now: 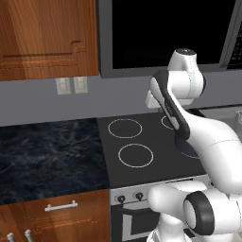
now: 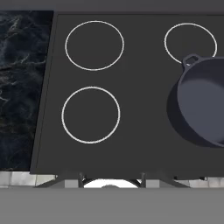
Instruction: Retrieve the frozen meat and place it in the pot on a burner. Then turn the burner on.
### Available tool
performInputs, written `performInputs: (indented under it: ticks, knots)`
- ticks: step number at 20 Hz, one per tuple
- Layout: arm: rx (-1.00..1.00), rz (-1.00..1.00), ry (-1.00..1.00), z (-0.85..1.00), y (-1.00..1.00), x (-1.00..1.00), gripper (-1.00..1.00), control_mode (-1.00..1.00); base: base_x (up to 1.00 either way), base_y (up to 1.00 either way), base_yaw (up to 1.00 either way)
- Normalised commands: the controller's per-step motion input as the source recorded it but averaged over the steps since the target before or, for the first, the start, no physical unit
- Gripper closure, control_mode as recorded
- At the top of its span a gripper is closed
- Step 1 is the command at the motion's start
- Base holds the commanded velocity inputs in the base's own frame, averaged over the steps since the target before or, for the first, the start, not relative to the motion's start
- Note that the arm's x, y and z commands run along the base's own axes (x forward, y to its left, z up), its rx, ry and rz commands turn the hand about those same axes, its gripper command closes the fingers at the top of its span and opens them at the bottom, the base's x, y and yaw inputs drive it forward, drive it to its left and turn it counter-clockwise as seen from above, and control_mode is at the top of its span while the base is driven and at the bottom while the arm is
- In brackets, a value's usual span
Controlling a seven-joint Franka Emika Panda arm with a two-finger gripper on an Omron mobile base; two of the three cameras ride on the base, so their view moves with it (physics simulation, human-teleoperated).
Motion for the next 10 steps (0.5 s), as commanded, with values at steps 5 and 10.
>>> performInputs:
  ticks: [5,10]
  knots:
    - [0.0,0.0,0.0,0.0,0.0,0.0,-1.0,1.0,-0.01,0.0,0.0]
    - [0.0,0.0,0.0,0.0,0.0,0.0,-1.0,1.0,-0.45,0.0,-0.03]
